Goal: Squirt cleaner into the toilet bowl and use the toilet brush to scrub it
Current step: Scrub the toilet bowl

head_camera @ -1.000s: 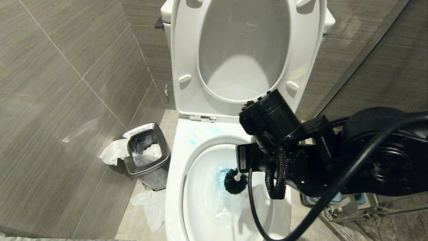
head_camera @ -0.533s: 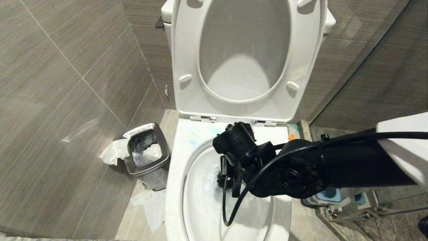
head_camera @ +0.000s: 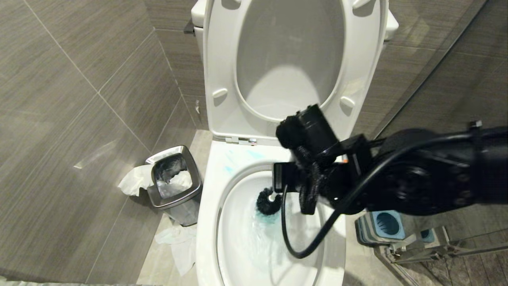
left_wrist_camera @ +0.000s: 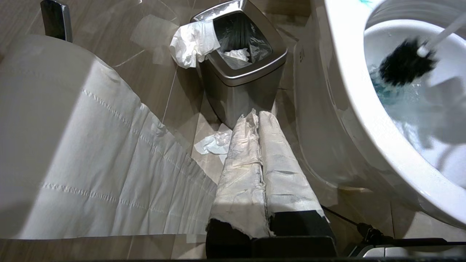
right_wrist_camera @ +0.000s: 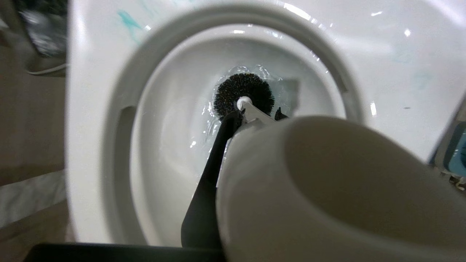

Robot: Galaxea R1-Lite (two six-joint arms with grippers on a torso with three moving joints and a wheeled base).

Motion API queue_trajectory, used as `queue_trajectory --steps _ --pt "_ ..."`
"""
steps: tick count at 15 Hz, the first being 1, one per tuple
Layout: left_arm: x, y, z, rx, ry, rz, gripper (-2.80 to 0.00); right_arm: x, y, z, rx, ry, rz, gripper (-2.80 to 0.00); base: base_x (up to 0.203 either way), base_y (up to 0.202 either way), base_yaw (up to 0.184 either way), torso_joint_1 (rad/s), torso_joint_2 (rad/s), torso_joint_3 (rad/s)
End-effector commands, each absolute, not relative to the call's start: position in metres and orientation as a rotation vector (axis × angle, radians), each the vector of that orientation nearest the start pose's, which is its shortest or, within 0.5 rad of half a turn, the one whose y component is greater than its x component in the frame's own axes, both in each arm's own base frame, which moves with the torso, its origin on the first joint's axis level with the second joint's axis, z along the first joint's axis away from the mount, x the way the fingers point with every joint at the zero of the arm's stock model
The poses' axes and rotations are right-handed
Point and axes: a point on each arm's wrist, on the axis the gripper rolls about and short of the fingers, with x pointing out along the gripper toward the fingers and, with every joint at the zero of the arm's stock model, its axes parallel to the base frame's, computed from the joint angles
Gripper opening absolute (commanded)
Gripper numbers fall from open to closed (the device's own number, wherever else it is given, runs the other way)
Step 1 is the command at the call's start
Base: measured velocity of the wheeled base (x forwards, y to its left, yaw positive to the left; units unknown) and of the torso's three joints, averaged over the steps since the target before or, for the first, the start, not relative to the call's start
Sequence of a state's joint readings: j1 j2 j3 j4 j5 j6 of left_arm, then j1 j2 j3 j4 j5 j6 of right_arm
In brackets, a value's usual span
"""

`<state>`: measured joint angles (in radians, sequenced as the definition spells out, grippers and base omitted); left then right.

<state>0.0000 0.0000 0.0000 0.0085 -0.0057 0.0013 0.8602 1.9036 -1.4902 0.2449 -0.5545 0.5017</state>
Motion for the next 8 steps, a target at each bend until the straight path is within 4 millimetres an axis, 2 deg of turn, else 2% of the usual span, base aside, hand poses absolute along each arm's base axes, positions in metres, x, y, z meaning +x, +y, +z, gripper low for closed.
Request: queue_trajectory --steps 1,3,8 --pt "-0.023 0.0 0.074 0.002 0.011 -0.006 -2.8 0.212 0.233 0.287 0.134 0.493 0.193 -2.8 0.0 0.0 0.0 0.0 0.0 0.0" --pt "-0.022 0.0 0.074 0.003 0.014 -0.005 -2.8 0.198 0.227 0.293 0.155 0.528 0.198 -2.8 0.0 0.0 0.0 0.0 0.0 0.0" --pt "-0.023 0.0 0.074 0.002 0.011 -0.006 -2.8 0.211 0.242 0.268 0.126 0.586 0.164 -2.8 0.0 0.0 0.0 0.0 0.0 0.0"
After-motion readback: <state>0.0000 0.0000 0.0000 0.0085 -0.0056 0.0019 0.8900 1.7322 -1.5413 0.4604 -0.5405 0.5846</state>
